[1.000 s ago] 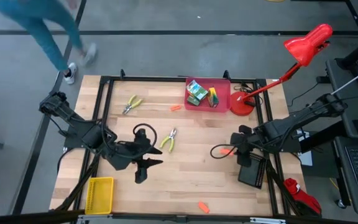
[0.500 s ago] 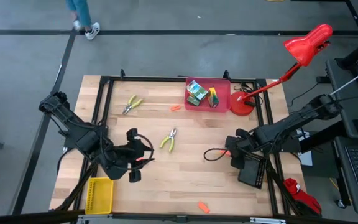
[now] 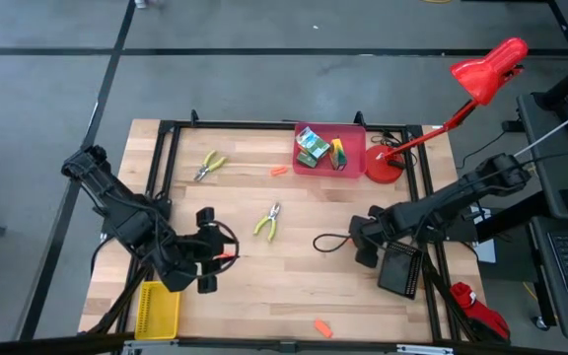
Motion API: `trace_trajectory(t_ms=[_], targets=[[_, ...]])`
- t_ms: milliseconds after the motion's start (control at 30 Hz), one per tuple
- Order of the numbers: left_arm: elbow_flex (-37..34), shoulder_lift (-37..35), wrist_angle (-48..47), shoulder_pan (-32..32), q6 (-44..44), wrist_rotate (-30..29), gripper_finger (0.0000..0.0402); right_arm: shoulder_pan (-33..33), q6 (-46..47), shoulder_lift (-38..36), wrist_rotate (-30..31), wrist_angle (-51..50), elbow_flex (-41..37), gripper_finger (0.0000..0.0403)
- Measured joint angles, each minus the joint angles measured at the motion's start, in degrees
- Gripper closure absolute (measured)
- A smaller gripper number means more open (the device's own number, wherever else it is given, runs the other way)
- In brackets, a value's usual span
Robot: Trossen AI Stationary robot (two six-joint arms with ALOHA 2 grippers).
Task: Pick & Place School Supplies
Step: Put the orange eraser into the yellow bin
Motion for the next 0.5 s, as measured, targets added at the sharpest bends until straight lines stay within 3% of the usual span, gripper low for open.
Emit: trace_trajectory(t_ms=[500], targets=[[0.0,0.0,0.0,-2.1,-1.1,-0.5,0.0277,-2.5,1.6,0.2,2.6,1.1,-0.2,0.0224]])
